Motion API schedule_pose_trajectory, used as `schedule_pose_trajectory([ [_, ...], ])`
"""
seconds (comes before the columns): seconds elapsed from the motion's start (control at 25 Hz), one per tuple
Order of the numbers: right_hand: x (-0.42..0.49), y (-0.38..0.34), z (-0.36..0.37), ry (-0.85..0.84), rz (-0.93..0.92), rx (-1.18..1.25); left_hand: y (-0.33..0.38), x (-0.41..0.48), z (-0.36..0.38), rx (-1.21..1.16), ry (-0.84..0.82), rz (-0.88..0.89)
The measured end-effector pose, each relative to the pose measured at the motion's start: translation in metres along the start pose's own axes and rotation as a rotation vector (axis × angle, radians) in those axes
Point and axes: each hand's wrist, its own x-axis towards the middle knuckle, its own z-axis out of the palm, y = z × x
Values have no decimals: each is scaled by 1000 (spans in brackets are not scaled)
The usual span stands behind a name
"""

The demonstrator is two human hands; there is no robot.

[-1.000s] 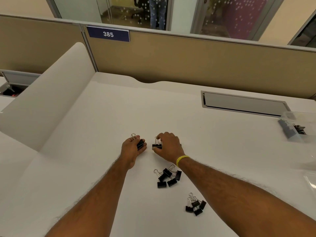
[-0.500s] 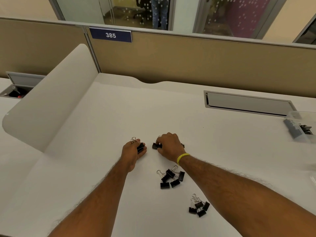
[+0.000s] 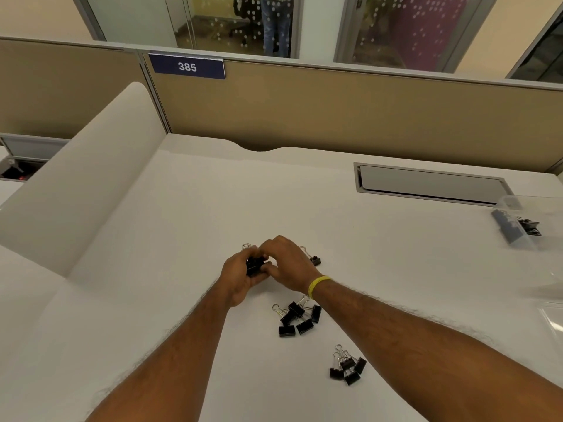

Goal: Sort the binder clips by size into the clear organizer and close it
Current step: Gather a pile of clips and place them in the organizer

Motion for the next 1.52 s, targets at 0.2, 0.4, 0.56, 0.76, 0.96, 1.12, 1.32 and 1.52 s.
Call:
schedule_pose_trajectory([
  [0.2,-16,14,-10,99,97,-2,0,0,4,-37,55,34],
  [0.4,-39,45,-14,52,503,-287,-3,3,3,-23,110,47],
  [0.56,-45,44,-2,-106,542,-478,-7,1,3,11,122,57],
  [0.76,-40,46,1,-55,482,-453,-10,1,1,23,126,61],
  [0.96,-41,48,2,-20,495,-315,-13,0,2,23,124,54],
  [1.12,-45,51,1,56,504,-187,-17,0,6,38,122,48],
  [1.32,-48,43,-3,279,479,171,-20,-1,13,54,89,52],
  [1.52,-55,22,-12,305,323,324,-23,-10,39,51,5,49],
])
